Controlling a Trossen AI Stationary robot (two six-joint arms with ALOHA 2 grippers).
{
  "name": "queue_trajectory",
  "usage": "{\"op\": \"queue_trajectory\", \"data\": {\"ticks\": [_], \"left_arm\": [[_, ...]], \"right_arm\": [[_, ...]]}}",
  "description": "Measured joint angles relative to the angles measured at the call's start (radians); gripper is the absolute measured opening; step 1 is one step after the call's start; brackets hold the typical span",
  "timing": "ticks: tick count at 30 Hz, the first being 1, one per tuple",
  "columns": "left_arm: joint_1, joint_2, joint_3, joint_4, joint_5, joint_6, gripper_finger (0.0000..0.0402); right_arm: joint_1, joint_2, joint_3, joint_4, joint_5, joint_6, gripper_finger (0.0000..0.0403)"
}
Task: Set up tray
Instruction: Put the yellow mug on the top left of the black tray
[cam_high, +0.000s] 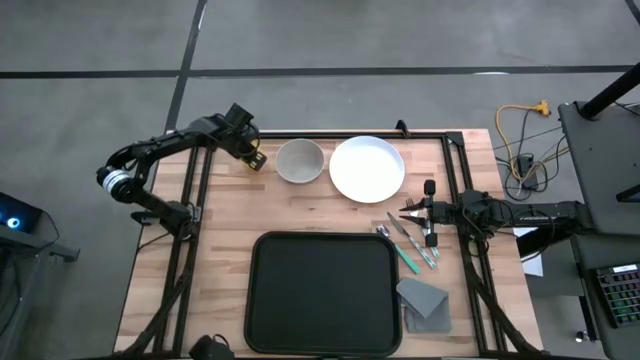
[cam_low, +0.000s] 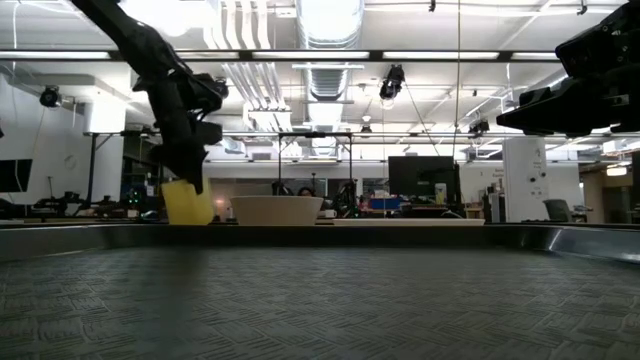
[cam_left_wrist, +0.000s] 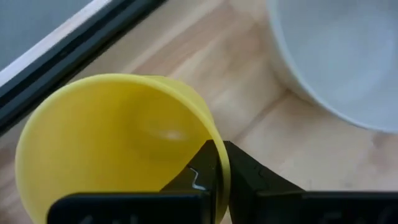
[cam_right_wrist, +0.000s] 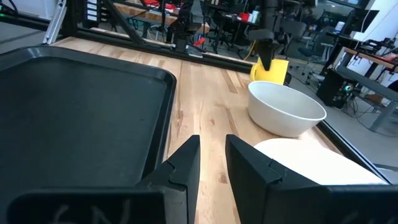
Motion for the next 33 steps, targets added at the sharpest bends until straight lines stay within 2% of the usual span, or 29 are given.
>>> {"op": "queue_trajectory", "data": {"ticks": [8,14,19,33], "left_arm": [[-0.16,-0.002,0.048,-0.087,-0.007,0.03,0.0001],[-0.289,-0.006,0.063,-0.092,-0.028,0.029,0.0],[-0.381,-0.007,0.068,-0.106,-0.057,-0.007,0.0],[-0.641,-0.008,0.069,-0.173,-0.06,-0.141,0.0]], "right_arm": [[0.0,0.0,0.0,0.0,0.0,0.0,0.0068],[0.0,0.0,0.0,0.0,0.0,0.0,0.0068],[0.0,0.0,0.0,0.0,0.0,0.0,0.0068],[0.0,0.0,0.0,0.0,0.0,0.0,0.0068]]}}
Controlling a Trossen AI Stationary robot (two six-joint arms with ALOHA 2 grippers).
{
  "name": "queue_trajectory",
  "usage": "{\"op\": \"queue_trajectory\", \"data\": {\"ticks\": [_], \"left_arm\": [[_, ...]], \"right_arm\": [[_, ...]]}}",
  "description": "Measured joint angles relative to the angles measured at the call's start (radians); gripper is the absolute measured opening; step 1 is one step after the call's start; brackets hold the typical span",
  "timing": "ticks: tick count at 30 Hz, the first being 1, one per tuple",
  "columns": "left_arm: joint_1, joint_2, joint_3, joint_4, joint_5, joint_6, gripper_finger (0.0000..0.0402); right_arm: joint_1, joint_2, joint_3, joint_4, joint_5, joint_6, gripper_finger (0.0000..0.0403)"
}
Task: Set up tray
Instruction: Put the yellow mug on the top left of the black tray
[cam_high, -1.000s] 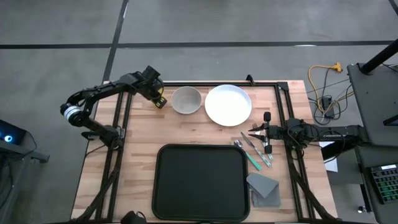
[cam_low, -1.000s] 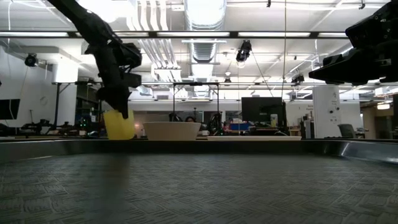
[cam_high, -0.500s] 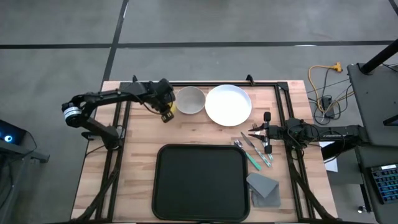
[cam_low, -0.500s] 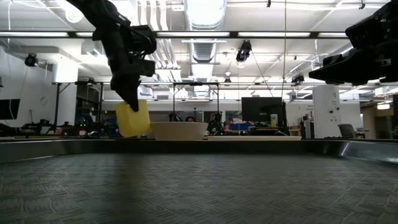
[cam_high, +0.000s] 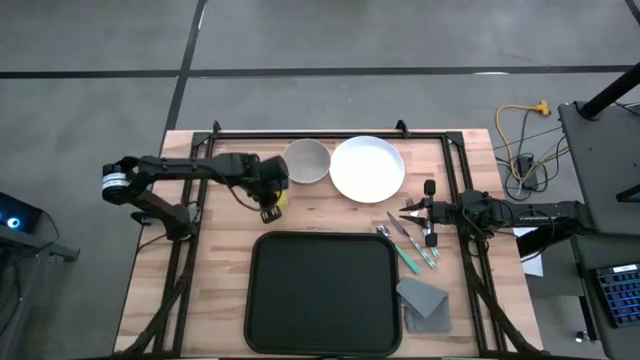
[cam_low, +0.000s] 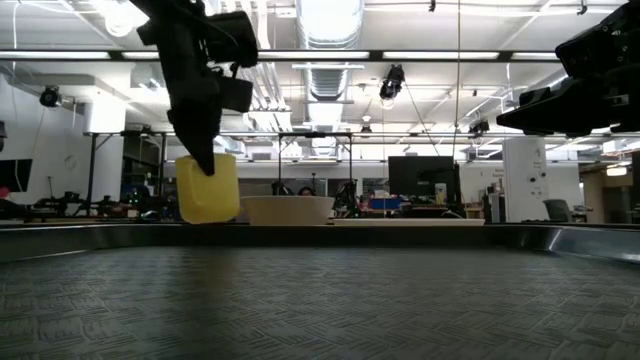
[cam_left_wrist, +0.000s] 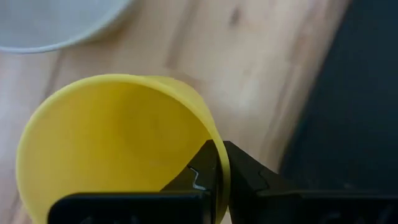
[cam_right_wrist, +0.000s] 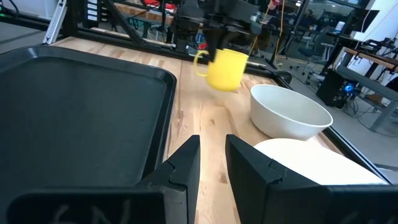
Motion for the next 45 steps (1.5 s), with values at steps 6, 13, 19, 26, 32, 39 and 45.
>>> {"op": "queue_trajectory", "data": {"ticks": [6,13,19,26,32,39,45], "left_arm": [[-0.139,0.0,0.0,0.0,0.002,-0.066,0.0],[-0.261,0.0,0.0,0.016,0.002,-0.141,0.0],[-0.341,-0.002,0.0,0.017,-0.004,-0.209,0.0],[-0.423,-0.002,0.0,0.034,-0.001,-0.286,0.0],[-0.49,-0.002,0.0,0.034,0.01,-0.321,0.0],[-0.515,-0.002,0.0,0.033,0.005,-0.328,0.0],[-0.515,0.003,-0.016,0.026,0.022,-0.336,0.0]], "right_arm": [[0.0,0.0,0.0,0.0,0.0,0.0,0.0068],[0.0,0.0,0.0,0.0,0.0,0.0,0.0068],[0.0,0.0,0.0,0.0,0.0,0.0,0.0068],[0.0,0.0,0.0,0.0,0.0,0.0,0.0068],[0.0,0.0,0.0,0.0,0.0,0.0,0.0068],[0.0,0.0,0.0,0.0,0.0,0.0,0.0068],[0.0,0.0,0.0,0.0,0.0,0.0,0.0068]]}}
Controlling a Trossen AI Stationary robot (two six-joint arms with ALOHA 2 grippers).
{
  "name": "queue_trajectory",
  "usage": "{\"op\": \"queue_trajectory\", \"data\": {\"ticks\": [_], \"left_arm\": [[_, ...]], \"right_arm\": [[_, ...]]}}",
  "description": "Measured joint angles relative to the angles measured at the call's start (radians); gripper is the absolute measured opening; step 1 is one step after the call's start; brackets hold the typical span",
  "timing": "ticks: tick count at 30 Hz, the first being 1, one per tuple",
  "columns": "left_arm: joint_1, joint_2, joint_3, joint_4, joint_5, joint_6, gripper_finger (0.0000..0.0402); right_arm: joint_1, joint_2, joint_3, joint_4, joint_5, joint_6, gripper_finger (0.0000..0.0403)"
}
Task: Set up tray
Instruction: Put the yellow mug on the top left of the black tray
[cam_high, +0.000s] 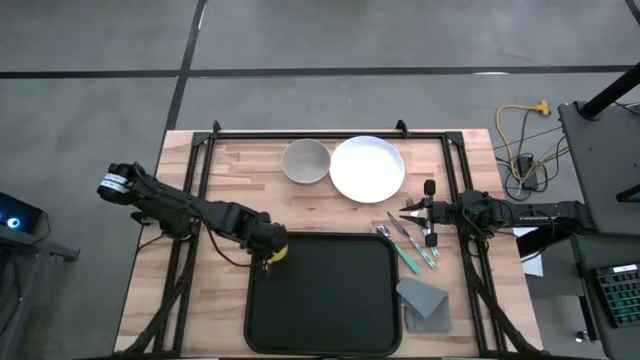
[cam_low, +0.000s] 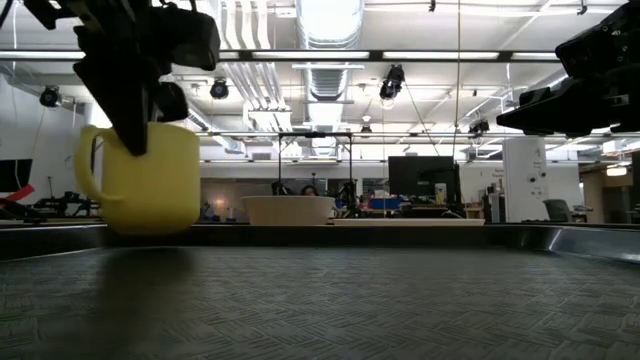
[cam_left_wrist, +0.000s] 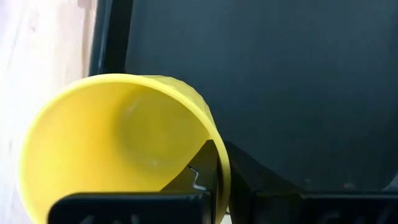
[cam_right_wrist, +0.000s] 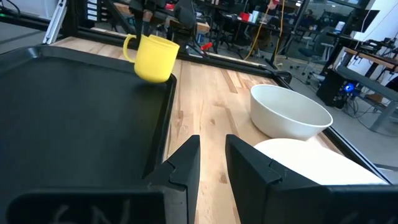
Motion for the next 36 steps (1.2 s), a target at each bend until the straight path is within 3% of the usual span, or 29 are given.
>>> {"op": "queue_trajectory", "data": {"ticks": [24,36], "left_arm": [[0.003,-0.001,-0.051,0.007,0.008,-0.036,0.0007],[0.004,0.0,-0.049,0.003,0.007,-0.056,0.0084]], "right_arm": [[0.0,0.0,0.0,0.0,0.0,0.0,0.0068],[0.0,0.0,0.0,0.0,0.0,0.0,0.0068]]}}
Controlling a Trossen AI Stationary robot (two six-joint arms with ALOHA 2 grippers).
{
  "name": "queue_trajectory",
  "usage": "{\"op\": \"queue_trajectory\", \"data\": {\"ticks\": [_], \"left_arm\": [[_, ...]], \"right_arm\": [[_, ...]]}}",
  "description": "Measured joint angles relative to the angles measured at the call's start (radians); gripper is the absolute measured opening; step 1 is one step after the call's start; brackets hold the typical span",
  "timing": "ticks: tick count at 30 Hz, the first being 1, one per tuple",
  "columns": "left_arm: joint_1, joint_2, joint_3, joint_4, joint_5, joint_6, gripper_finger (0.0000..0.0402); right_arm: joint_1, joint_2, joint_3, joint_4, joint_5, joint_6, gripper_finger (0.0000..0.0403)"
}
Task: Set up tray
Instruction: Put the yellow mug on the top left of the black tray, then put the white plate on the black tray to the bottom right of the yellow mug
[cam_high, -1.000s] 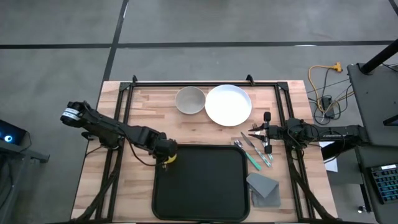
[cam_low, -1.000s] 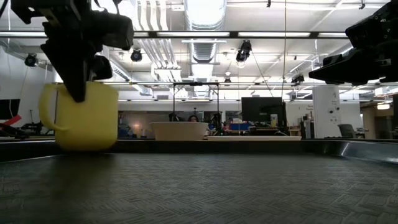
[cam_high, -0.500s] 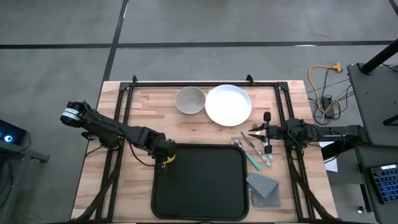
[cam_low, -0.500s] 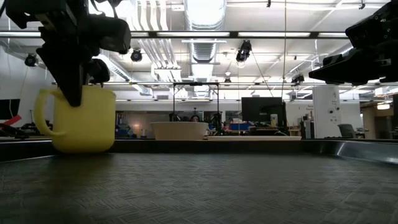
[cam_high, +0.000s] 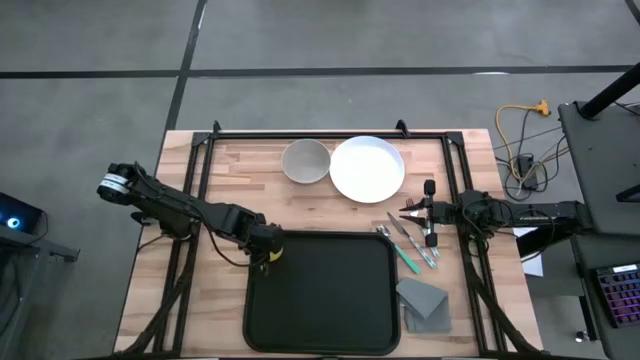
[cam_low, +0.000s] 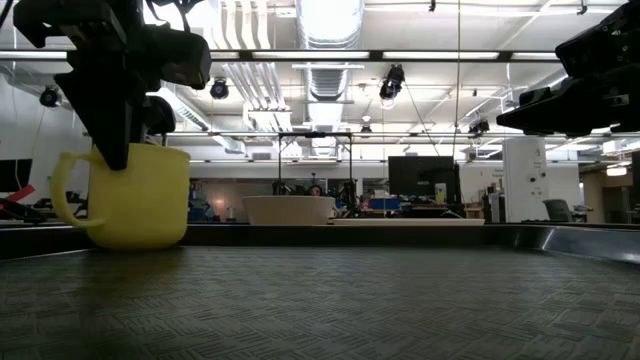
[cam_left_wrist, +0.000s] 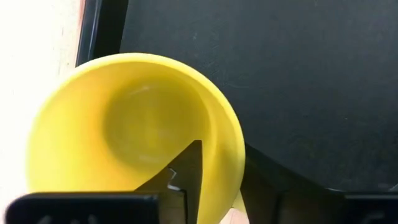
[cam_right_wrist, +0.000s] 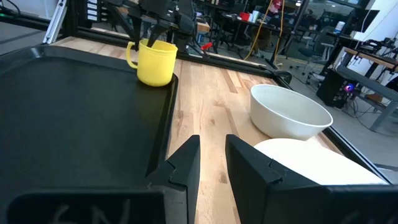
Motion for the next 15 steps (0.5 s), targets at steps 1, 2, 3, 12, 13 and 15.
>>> {"op": "queue_trajectory", "data": {"ticks": [1,2,3,12,13,15], "left_arm": [[0.0,0.0,0.0,0.0,0.0,0.0,0.0088],[0.0,0.0,0.002,-0.001,0.0,0.0,0.0091],[0.0,0.0,0.005,-0.001,0.0,0.0,0.0092],[0.0,0.0,0.068,0.001,0.0,0.0,0.0094],[0.0,0.0,0.076,0.001,0.0,0.0,0.0094],[0.0,0.0,0.094,0.001,0.0,0.0,0.0094]], "right_arm": [[0.0,0.0,0.0,0.0,0.0,0.0,0.0068],[0.0,0.0,0.0,0.0,0.0,0.0,0.0068],[0.0,0.0,0.0,0.0,0.0,0.0,0.0068],[0.0,0.0,0.0,0.0,0.0,0.0,0.0068],[0.0,0.0,0.0,0.0,0.0,0.0,0.0068],[0.0,0.0,0.0,0.0,0.0,0.0,0.0068]]}}
